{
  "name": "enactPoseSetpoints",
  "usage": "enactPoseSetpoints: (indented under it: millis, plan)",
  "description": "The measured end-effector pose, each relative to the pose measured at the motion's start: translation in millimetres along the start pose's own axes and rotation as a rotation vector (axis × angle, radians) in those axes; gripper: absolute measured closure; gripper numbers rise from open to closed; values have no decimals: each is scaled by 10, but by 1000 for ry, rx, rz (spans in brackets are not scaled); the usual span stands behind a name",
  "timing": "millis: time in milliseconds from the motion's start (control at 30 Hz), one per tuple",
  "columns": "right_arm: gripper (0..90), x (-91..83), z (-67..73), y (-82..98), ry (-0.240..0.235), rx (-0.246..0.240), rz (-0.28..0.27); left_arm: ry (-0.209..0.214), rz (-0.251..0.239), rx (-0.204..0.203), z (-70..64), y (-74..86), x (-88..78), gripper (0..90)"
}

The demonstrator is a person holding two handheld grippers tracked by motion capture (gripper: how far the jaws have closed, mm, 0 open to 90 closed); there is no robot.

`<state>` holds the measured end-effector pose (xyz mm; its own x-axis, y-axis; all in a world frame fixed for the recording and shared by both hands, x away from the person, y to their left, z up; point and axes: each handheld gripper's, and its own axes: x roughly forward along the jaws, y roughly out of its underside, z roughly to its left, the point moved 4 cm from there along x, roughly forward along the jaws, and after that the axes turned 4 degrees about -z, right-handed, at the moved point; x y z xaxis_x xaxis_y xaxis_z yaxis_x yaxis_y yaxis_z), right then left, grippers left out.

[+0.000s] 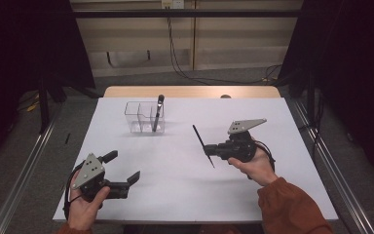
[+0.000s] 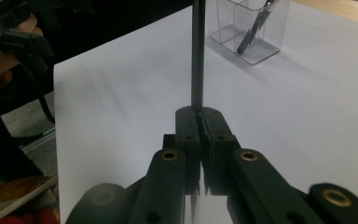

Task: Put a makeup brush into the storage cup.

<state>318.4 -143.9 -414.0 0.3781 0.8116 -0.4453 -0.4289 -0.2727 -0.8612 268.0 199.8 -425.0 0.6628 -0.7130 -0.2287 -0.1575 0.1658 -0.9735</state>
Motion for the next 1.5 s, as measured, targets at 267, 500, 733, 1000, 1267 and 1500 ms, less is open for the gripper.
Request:
enactPoseSetpoints:
  millis: [267, 500, 733, 1000, 1267, 1500]
  plan:
    - [865, 89, 85, -8, -53, -39, 95, 63, 21, 29, -78, -93, 126, 22]
    - [865, 149, 177, -47, -92, -79, 165, 128, 53, 77, -108, -227, 307, 28]
    - [865, 188, 151, -50, -108, -111, 248, 212, 94, 111, -249, -322, 448, 30]
    - [865, 226, 220, -95, -143, -174, 339, 271, 155, 140, -358, -407, 577, 26]
    - [864, 274, 233, -122, -147, -196, 420, 317, 201, 150, -432, -485, 656, 28]
    - [864, 325, 279, -77, -170, -232, 518, 319, 238, 169, -415, -474, 712, 28]
